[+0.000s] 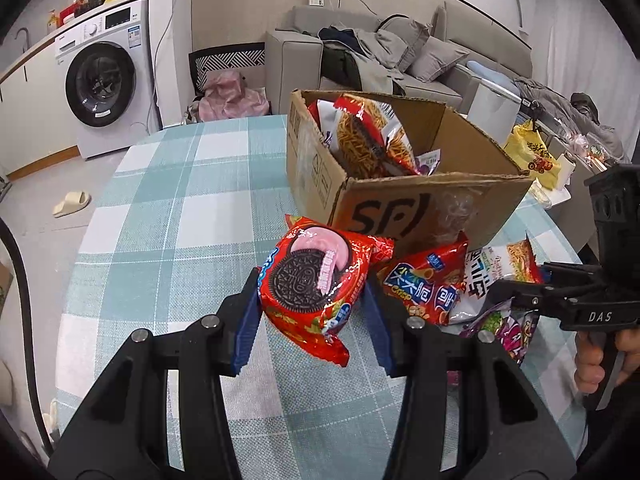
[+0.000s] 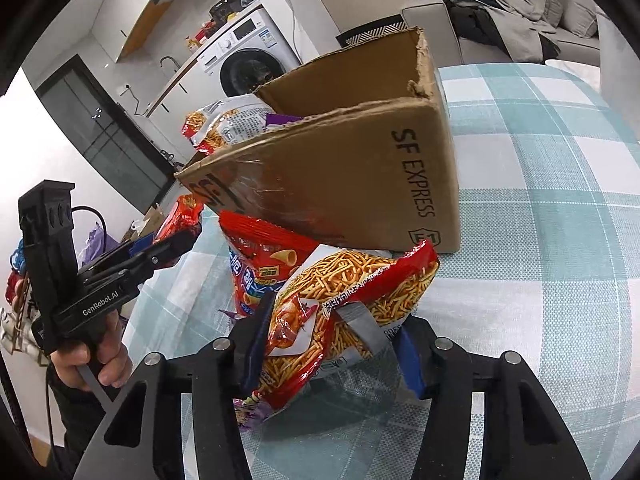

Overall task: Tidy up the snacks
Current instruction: 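Grasp the red fries bag with the right gripper while the left grasps the red Oreo pack, then carry the fries bag with the right gripper while the left carries the Oreo pack over the box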

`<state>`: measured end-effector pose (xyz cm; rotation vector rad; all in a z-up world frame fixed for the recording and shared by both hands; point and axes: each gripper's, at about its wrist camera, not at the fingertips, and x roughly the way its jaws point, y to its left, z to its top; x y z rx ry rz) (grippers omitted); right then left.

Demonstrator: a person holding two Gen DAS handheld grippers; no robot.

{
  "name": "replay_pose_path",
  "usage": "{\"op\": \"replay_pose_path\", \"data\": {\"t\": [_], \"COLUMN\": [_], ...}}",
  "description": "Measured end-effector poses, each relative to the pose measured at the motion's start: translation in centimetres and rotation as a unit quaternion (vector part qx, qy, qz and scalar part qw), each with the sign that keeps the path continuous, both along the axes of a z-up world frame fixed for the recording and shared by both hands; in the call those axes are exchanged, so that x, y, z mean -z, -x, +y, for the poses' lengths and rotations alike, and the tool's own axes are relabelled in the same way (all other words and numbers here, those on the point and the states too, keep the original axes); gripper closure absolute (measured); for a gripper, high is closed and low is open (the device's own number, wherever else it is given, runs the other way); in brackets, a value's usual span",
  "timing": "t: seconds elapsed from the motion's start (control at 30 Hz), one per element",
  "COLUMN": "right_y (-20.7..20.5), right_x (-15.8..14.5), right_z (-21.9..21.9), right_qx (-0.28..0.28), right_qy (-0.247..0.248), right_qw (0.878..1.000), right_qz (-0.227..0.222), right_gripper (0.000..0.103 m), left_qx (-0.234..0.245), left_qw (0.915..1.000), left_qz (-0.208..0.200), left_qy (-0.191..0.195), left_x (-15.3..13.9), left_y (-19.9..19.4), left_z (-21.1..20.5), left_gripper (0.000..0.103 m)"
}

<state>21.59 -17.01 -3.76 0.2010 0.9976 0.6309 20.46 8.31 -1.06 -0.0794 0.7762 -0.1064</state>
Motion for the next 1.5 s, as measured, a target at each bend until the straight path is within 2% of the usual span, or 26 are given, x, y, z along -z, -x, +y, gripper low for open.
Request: {"op": "replay_pose_path", "data": {"t": [0.43, 1.03, 1.5], "right_y": [0.7, 2.2, 3.3], "right_x": [-2.6, -6.4, -9.2], "right_z": [-0.7, -2.4, -4.1], "right_qx": [-0.007, -0.004, 0.029], "right_qy": [-0.011, -0.076, -0.109], "right_qw": [0.999, 0.993, 0.985], "right_qz": [-0.040, -0.088, -0.132], "right_gripper": [0.053, 0.053, 0.053], "left_qx": [0.000, 0.016, 0.022], "left_qw": [0.9996, 0.9977, 0.9963], "left_qz": [-0.028, -0.065, -0.083], "left_qy": [0.003, 0.009, -0.001], "left_x": [-2.7, -5.9, -7.2], "left_y": [1.8, 4.2, 5.2], "left_z": [-0.7, -2.5, -4.6], "left_gripper": [0.058, 0.058, 0.058]}}
